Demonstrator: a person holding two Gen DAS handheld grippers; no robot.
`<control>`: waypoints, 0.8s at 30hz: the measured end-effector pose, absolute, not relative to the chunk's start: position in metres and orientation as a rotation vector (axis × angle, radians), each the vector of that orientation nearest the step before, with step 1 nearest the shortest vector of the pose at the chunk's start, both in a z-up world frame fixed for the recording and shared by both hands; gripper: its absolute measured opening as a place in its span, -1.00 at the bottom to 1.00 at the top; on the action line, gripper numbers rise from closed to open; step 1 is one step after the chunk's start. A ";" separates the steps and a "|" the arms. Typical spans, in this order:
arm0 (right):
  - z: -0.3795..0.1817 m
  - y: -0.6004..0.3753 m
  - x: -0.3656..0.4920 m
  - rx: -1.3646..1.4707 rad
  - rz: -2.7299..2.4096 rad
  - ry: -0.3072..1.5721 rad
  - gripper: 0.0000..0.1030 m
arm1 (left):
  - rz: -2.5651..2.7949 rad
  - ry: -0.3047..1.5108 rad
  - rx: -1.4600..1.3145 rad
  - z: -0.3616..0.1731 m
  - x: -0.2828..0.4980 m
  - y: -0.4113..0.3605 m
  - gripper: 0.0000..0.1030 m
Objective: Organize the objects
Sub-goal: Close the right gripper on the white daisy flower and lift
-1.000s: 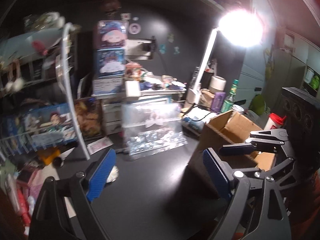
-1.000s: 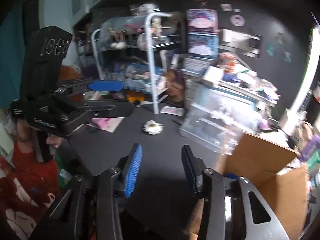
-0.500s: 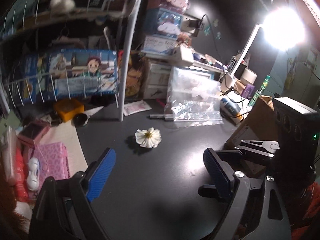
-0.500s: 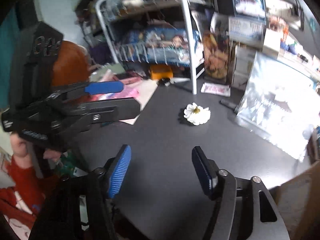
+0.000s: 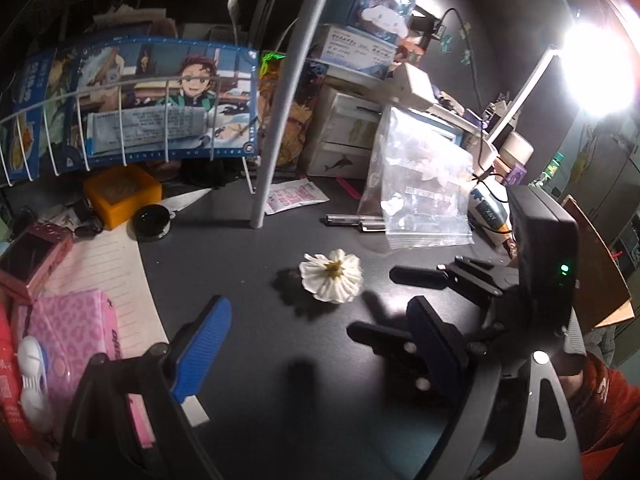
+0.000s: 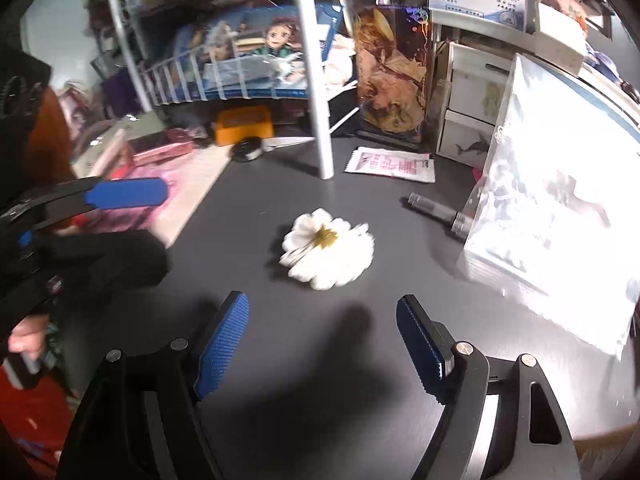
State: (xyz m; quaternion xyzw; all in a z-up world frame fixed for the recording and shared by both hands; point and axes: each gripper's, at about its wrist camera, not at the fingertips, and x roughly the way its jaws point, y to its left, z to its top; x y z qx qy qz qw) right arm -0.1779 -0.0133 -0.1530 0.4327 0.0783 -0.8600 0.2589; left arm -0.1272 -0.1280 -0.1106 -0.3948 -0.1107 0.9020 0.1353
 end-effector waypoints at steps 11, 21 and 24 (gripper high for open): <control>-0.164 -0.028 -0.206 1.168 -2.320 0.304 0.25 | 2.614 -0.374 -1.172 -0.120 -0.143 -0.143 0.70; -0.159 -0.029 -0.192 1.141 -2.290 0.317 -0.49 | 2.611 -0.370 -1.168 -0.118 -0.143 -0.143 0.70; -0.150 -0.026 -0.177 1.109 -2.267 0.293 -0.51 | 2.614 -0.363 -1.162 -0.113 -0.136 -0.139 0.70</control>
